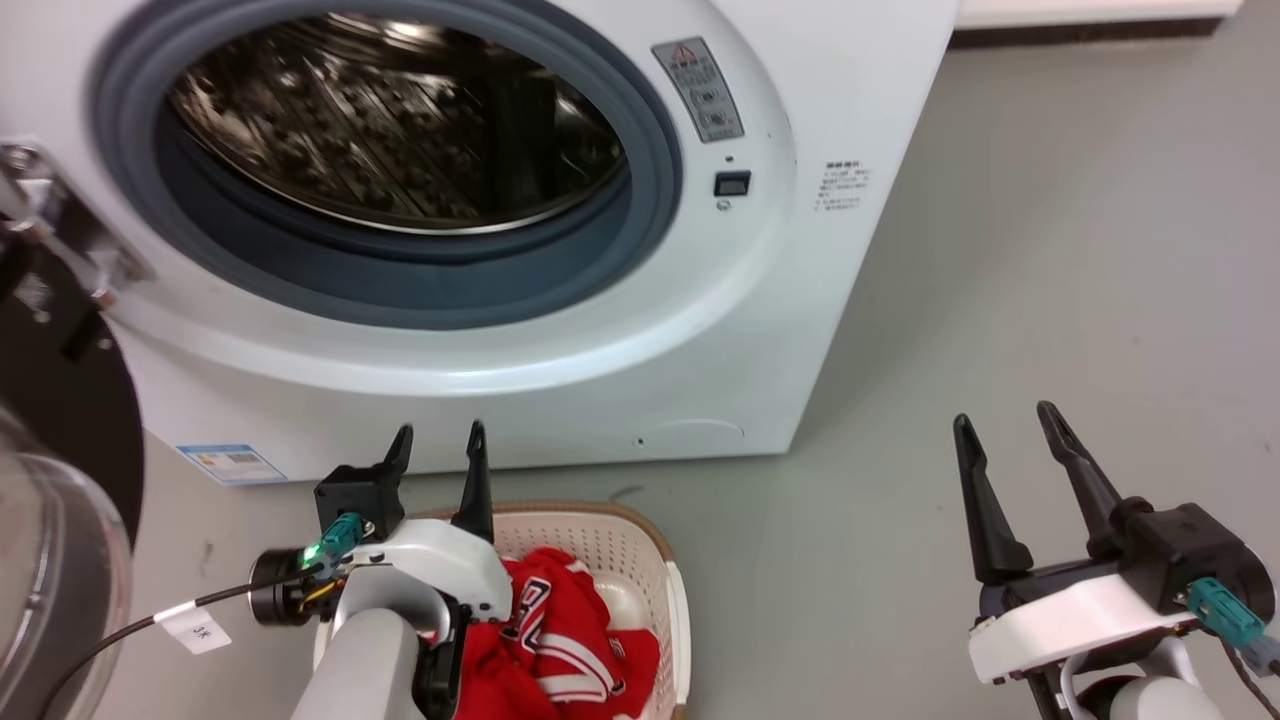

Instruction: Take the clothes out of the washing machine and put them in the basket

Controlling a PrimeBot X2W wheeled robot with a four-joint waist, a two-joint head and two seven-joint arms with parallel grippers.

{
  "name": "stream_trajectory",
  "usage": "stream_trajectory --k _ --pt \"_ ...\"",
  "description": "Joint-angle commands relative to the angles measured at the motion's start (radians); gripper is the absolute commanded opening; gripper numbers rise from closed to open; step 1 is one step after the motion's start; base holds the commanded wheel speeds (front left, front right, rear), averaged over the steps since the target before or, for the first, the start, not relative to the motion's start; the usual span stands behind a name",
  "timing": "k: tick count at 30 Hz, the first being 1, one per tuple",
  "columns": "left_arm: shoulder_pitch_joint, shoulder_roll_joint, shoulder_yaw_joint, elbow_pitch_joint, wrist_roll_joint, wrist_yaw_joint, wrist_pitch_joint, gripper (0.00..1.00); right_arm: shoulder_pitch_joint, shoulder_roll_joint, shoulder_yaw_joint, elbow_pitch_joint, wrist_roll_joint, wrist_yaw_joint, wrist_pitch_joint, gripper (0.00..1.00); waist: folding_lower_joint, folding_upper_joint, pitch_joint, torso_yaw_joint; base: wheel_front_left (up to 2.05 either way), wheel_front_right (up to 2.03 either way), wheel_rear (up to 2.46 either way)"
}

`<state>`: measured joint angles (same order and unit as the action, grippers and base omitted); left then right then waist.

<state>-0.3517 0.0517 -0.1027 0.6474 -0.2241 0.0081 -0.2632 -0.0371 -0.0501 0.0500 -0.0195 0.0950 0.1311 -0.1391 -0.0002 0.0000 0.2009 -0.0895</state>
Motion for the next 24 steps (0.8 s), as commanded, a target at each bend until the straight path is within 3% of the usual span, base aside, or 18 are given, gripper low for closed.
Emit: stream_trajectory --k 1,12,24 --pt "0.027 -0.002 -0.011 -0.066 0.012 -0.007 -0.002 1.00 0.020 0.000 -0.008 -0.012 -0.006 -0.001 0.007 1.00 0.0002 0.0000 -0.043 0.024 0.00 0.00 0.00" --pt "0.126 -0.001 -0.045 -0.364 0.086 0.010 -0.002 1.00 0.075 0.000 -0.053 -0.048 -0.026 -0.001 0.036 1.00 0.0002 0.0000 -0.134 0.050 0.00 0.00 0.00" --pt "0.243 0.009 -0.052 -0.417 0.093 0.022 -0.002 1.00 0.128 0.000 -0.055 -0.069 -0.025 -0.001 0.051 1.00 0.0002 0.0000 -0.188 0.054 0.00 0.00 0.00"
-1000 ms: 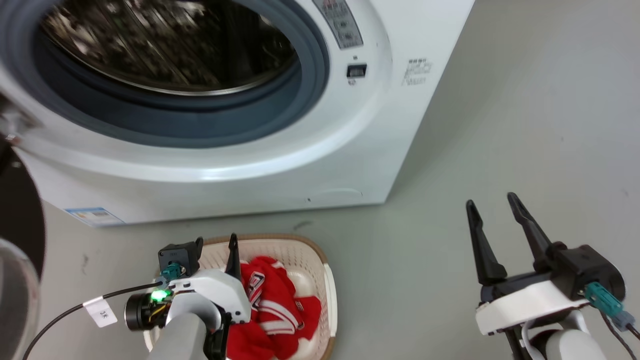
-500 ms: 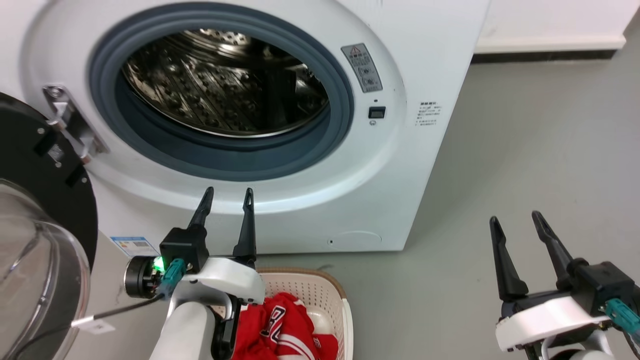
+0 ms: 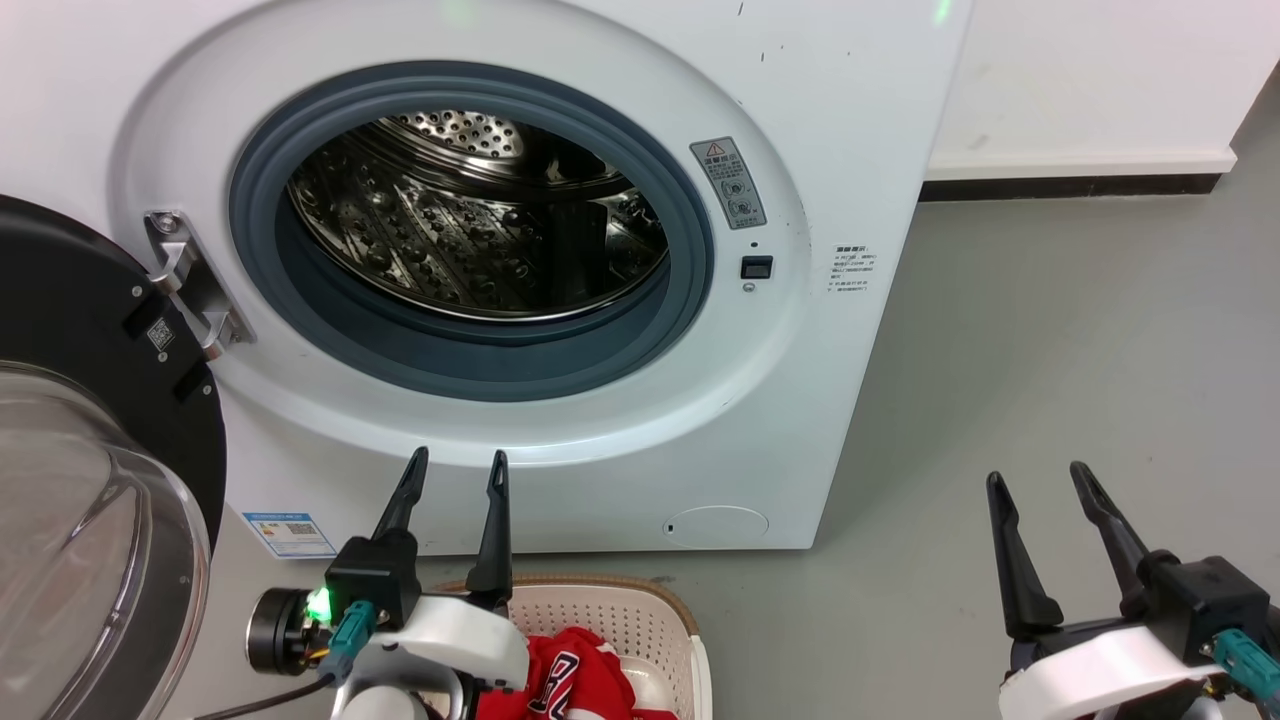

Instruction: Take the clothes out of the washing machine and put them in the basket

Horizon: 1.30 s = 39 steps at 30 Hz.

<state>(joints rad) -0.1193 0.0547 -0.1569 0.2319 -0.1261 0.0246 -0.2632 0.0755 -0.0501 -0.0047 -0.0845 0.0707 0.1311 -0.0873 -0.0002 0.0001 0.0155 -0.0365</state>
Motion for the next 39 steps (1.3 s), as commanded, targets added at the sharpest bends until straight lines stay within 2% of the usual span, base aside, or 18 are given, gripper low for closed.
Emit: stream_trajectory --k 1,28,29,31,39 --pt "0.011 0.006 0.002 -0.002 -0.005 0.005 -0.002 1.00 0.016 0.000 -0.001 -0.004 -0.001 -0.001 0.000 1.00 0.0002 -0.0001 -0.002 0.001 0.00 0.00 0.00" --pt "0.050 0.021 -0.010 -0.027 -0.031 0.028 0.001 1.00 0.039 0.000 0.005 -0.022 0.007 -0.001 0.007 1.00 0.0002 -0.0001 -0.014 0.017 0.00 0.00 0.00" --pt "0.040 0.017 -0.007 -0.020 -0.029 0.025 0.004 0.00 0.031 0.000 0.004 -0.016 0.008 0.000 0.009 0.00 0.0002 -0.0001 -0.015 0.017 0.00 0.00 0.00" --pt "0.043 0.016 -0.003 -0.006 -0.038 0.023 0.009 0.00 0.036 0.000 0.008 -0.004 0.018 0.000 0.008 0.00 0.0003 -0.0001 -0.015 0.017 0.00 0.00 0.00" --pt "0.036 0.014 0.030 -0.001 -0.201 0.003 0.053 0.00 0.013 -0.011 0.008 0.028 0.205 0.000 0.018 0.00 0.0002 -0.0001 -0.014 0.018 0.00 0.00 0.00"
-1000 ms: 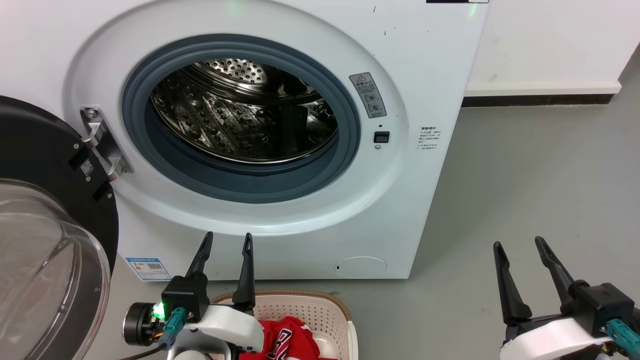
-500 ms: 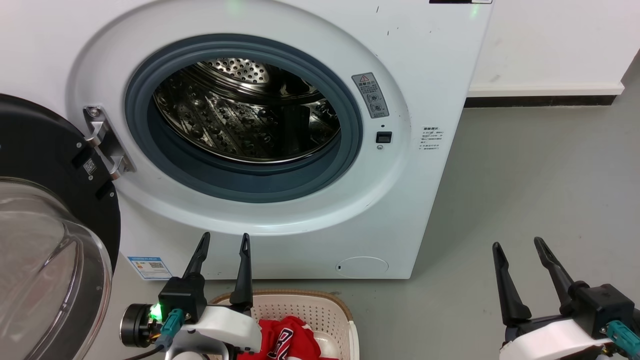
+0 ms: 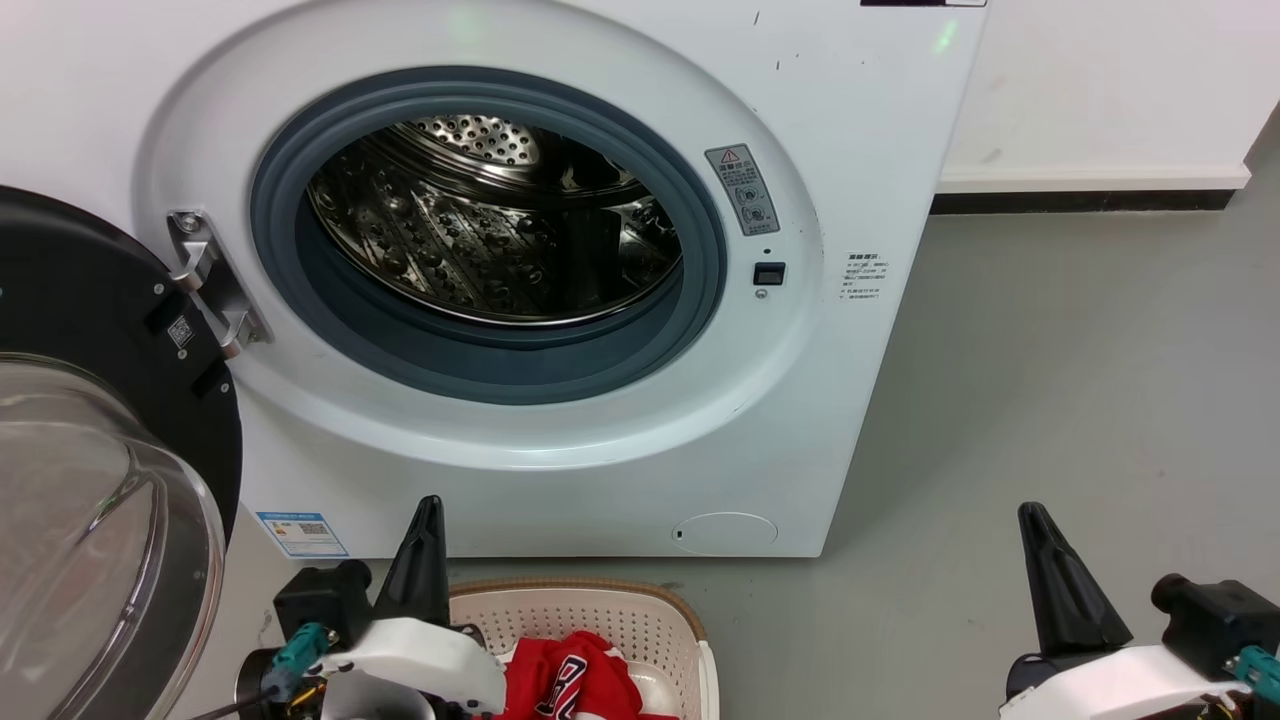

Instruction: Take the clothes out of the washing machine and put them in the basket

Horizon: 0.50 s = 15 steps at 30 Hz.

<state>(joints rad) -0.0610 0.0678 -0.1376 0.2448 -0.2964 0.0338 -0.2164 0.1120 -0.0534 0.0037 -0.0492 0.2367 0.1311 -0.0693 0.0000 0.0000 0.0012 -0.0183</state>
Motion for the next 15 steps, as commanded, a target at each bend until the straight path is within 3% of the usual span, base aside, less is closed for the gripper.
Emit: stream_trajectory --k 1,15 --pt "-0.023 0.000 0.014 -0.015 -0.050 -0.008 0.011 0.00 -0.027 -0.010 -0.001 -0.002 0.060 0.000 0.002 0.00 0.0000 0.0000 0.000 0.000 0.00 0.00 0.00" --pt "-0.028 -0.003 0.058 -0.015 -0.293 -0.038 0.071 0.00 -0.070 -0.023 -0.002 0.056 0.330 0.000 0.020 0.00 0.0000 0.0000 0.000 0.002 0.00 0.00 0.00"
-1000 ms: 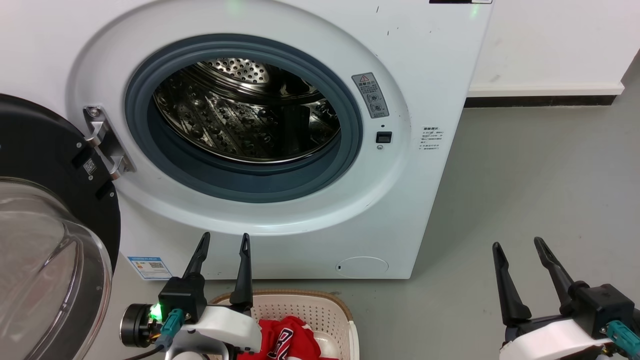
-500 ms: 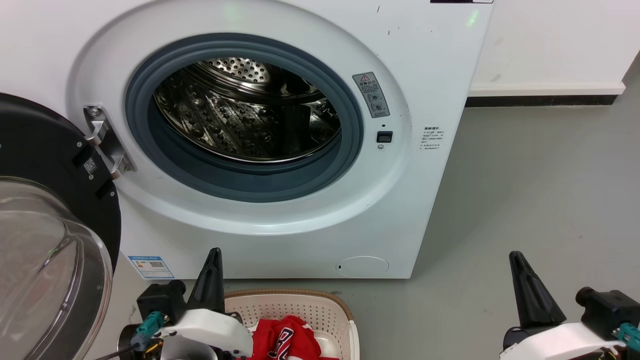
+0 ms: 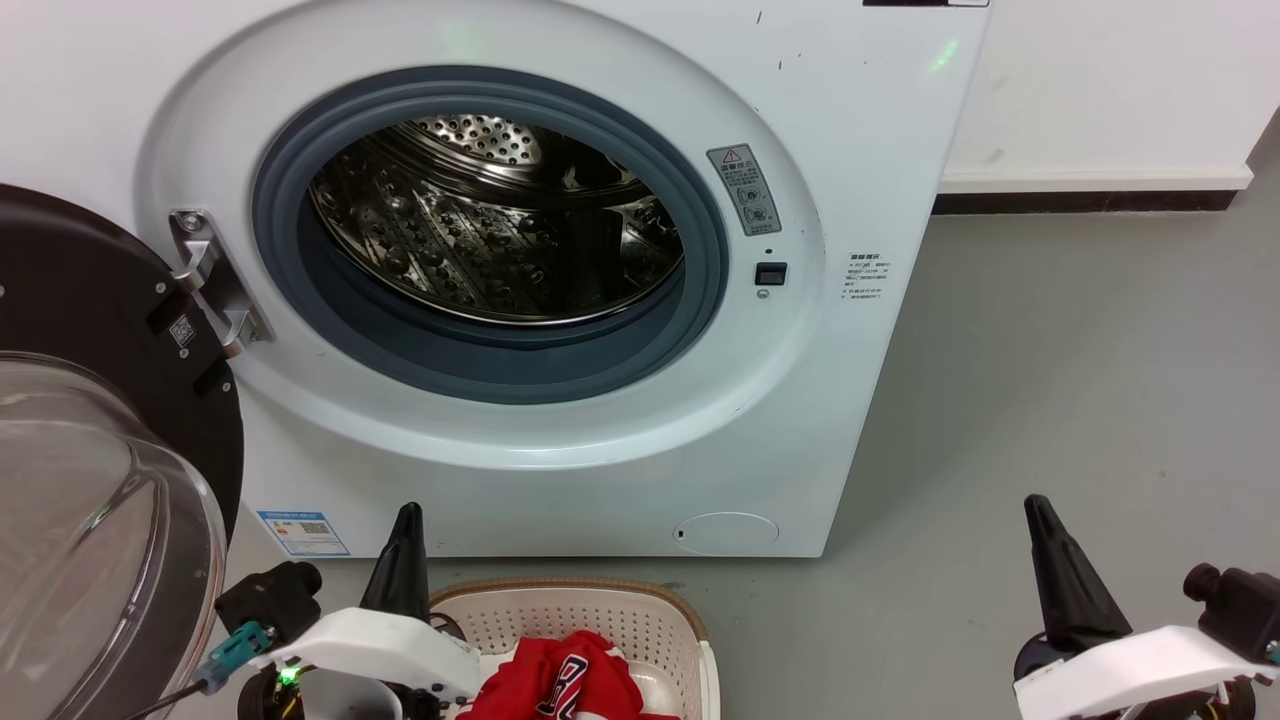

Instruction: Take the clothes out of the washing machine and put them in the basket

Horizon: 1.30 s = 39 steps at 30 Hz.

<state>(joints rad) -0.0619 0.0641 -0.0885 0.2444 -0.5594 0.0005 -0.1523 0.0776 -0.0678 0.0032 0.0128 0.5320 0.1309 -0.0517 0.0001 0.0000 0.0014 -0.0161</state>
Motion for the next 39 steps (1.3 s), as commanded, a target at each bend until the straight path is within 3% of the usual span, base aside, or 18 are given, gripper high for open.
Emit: stream_trajectory --k 1,39 --pt "-0.027 0.001 0.012 -0.015 -0.046 -0.007 0.011 0.00 -0.037 -0.010 -0.002 -0.002 0.053 0.000 0.004 0.00 0.0000 0.0000 0.000 0.000 0.00 0.00 0.00" --pt "-0.040 -0.006 0.105 -0.009 -0.528 -0.068 0.134 0.00 -0.112 -0.021 -0.026 0.107 0.571 0.000 0.056 0.00 -0.0001 0.0000 0.001 0.006 0.00 0.00 0.00"
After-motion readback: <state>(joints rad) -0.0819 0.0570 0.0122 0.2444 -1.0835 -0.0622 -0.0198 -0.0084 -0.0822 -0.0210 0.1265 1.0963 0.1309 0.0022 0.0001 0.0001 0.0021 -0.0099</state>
